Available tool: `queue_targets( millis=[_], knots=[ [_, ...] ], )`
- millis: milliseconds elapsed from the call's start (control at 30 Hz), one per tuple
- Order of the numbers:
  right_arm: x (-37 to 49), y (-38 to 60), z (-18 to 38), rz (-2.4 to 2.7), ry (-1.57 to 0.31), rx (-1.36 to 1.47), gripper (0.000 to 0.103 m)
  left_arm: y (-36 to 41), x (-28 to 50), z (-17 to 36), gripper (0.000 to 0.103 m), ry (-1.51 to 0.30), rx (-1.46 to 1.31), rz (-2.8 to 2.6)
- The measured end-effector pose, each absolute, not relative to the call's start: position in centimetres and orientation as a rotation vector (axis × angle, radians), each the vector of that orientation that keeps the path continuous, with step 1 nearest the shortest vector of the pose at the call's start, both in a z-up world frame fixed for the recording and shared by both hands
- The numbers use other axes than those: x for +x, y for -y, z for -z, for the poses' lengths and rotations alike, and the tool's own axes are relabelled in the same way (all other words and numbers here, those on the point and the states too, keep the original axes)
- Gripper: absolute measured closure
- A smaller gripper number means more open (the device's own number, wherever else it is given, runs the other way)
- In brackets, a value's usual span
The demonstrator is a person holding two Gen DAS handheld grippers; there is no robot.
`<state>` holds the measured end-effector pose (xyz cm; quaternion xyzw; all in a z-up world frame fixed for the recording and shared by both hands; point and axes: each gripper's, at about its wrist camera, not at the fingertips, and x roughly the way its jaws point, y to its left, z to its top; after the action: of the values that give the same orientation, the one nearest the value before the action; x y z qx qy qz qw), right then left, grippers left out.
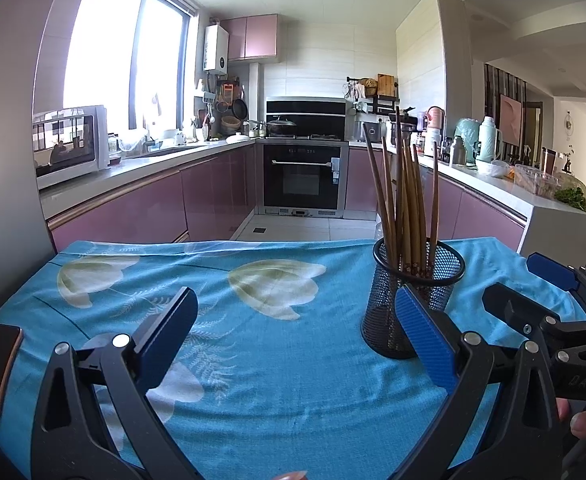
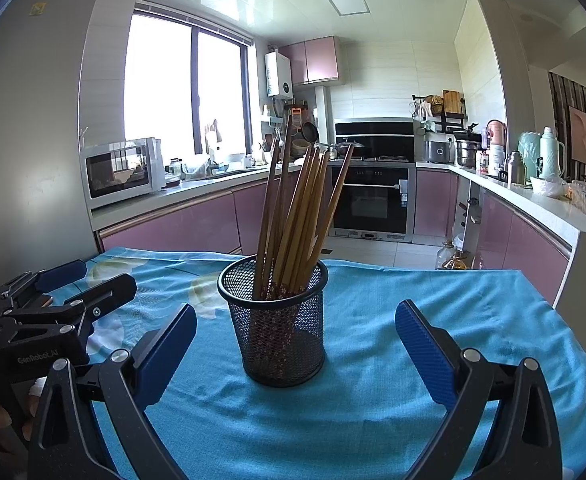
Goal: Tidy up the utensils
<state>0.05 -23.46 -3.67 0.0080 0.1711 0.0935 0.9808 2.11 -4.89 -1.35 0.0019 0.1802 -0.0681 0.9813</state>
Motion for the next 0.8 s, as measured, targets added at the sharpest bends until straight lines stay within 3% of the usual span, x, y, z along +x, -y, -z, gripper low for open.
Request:
queue_targets(
  millis=[800],
  knots=[
    [0.09,23.58,3.68,-0.191,-0.341,0.022,0.007,4.69,2.37,1.32,0.006,-0.383,-0.012,0.139]
  ],
)
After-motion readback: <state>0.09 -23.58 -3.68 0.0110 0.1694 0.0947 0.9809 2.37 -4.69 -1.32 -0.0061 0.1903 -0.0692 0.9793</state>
